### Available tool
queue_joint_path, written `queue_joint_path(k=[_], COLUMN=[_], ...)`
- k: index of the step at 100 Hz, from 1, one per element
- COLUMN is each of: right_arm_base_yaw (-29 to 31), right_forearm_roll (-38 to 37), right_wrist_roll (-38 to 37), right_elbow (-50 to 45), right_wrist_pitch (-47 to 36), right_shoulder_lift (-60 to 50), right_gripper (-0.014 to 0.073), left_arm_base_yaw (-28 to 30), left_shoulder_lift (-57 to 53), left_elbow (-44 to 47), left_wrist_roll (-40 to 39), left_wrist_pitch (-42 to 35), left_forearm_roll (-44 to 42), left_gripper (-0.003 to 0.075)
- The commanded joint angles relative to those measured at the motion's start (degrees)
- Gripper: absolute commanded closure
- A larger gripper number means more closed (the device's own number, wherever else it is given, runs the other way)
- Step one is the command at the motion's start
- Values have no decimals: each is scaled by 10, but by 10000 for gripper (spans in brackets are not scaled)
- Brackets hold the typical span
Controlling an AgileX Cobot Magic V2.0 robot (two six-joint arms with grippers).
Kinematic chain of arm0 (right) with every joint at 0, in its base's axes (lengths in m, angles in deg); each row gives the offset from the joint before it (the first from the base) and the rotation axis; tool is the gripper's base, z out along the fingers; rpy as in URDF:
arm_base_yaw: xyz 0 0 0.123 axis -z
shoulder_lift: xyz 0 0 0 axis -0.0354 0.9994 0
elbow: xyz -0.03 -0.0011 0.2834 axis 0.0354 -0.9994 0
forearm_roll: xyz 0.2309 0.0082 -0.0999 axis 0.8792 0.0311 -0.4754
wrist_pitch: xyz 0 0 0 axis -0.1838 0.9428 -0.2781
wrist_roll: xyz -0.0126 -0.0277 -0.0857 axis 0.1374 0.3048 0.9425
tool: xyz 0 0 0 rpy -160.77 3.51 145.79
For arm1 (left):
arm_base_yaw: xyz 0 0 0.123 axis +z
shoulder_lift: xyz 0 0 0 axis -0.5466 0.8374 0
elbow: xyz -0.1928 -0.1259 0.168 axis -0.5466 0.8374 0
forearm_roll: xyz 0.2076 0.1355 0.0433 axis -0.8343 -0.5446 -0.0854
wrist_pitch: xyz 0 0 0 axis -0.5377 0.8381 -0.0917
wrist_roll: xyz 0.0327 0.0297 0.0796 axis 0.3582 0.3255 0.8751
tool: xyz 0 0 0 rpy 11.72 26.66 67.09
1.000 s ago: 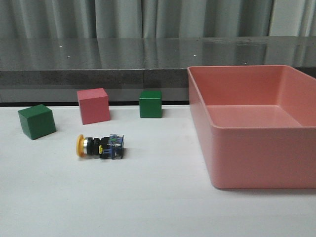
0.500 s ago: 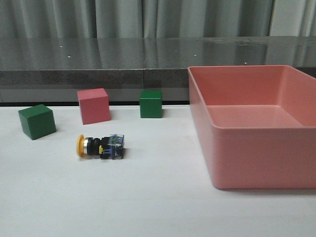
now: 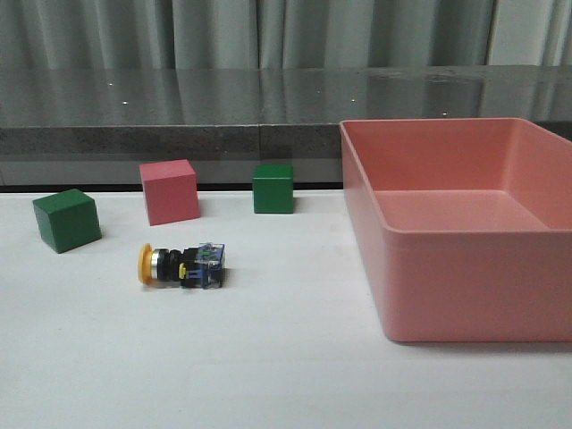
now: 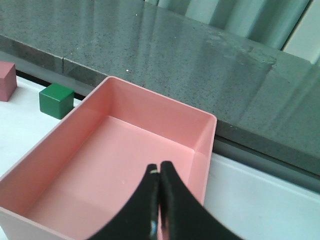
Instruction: Place and stand button with both arms
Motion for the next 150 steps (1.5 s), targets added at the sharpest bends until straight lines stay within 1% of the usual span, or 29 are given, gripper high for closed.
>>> queue_joint_path(k=[1,9,14,22,32,46,56,61,77,80,84,93,96,98,103,105,108,111,115,120,125,130,134,142,150], right_arm_base_yaw=[3,3,3,3,3,3,3,3,3,3,3,3,3,3,3,3,3,3,3,3,3,3,3,3,3], right_forearm_roll=[10,10,10,10,10,10,10,10,11,11,11,11,11,11,11,11,11,11,11,11,11,11,11,11,11], right_wrist_roll=[-1,-1,-1,-1,-1,-1,-1,-1,-1,-1,-1,-1,-1,-1,-1,-1,-1,-1,-1,-1,-1,-1,-1,-1,-1], right_elbow=[15,15,15,15,15,15,15,15,15,15,15,15,15,15,15,15,15,15,15,15,15,15,15,15,15], right_wrist_pitch=[-46,-47,-48,-49,-49,-49,-49,-49,-49,-49,-49,-48,-48,-48,-48,-48,-48,-48,-48,-48,-48,-48,-48,-48,-48], right_shoulder_lift=[-1,-1,-1,-1,-1,-1,-1,-1,-1,-1,-1,-1,-1,-1,-1,-1,-1,-1,-1,-1,-1,-1,-1,-1,-1], right_gripper=[655,655,655,655,655,655,655,655,655,655,655,655,655,655,655,655,655,655,655,655,655,655,655,655,655], left_arm_base_yaw=[-4,-4,-4,-4,-4,-4,-4,-4,-4,-4,-4,-3,-1,-2,1,2,7,14,23,42,60,78,91,108,118], left_shoulder_lift=[0,38,80,152,264,439,560,611,748,768,796,846,862,870,887,893,901,908,917,927,935,944,950,955,956], left_elbow=[-46,-103,-147,-206,-286,-393,-463,-491,-572,-583,-599,-627,-636,-640,-649,-653,-657,-662,-667,-670,-671,-671,-671,-671,-671], left_wrist_roll=[-2,-2,-2,-1,4,93,179,227,323,352,389,516,574,599,716,747,826,892,980,1054,1099,1128,1141,1141,1141], left_wrist_pitch=[24,123,167,207,258,315,323,328,358,359,363,379,381,384,401,413,436,476,521,581,630,649,651,642,643], left_forearm_roll=[0,-35,-67,-115,-145,-130,-93,-67,-10,1,24,111,147,176,249,282,328,383,431,486,529,562,582,627,643], left_gripper=[111,114,114,114,114,114,114,114,114,114,114,114,114,114,114,114,114,114,114,114,114,114,114,114,114])
